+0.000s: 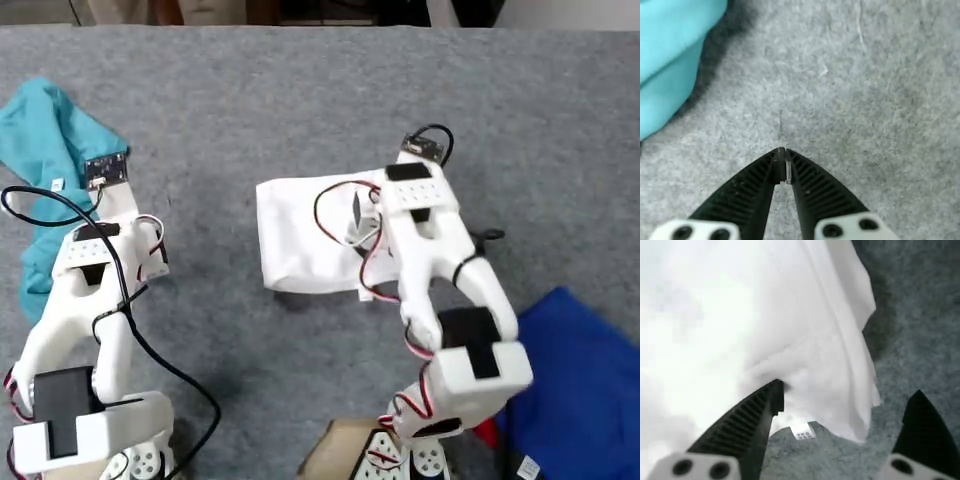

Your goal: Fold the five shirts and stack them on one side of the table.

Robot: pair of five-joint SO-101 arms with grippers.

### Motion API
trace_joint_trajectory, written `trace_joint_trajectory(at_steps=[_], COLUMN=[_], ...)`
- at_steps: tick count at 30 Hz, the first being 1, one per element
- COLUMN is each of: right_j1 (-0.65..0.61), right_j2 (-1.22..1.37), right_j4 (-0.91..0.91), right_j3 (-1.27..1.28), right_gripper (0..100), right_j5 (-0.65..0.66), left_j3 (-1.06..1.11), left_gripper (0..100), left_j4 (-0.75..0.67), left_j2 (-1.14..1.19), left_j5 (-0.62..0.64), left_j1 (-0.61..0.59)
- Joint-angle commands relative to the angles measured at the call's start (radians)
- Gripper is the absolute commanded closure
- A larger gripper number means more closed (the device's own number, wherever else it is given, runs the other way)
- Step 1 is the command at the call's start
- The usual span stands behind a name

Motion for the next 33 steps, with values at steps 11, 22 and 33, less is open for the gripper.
trace_joint_trajectory(at_steps=[11,22,33], right_j1=[-0.008,0.061,0.157], right_j2=[0.209,0.208,0.208], right_j4=[-0.006,0.037,0.358], right_j3=[-0.156,-0.208,-0.46], right_gripper=[64.1,98.5,99.5], right_j5=[-0.02,-0.012,0.052], left_j3=[-0.002,-0.002,-0.003], left_gripper=[98,98,98], left_j4=[-0.014,-0.014,-0.014], left_j2=[-0.031,-0.031,-0.031], left_j5=[-0.003,-0.003,-0.003], left_j1=[-0.003,-0.003,-0.002])
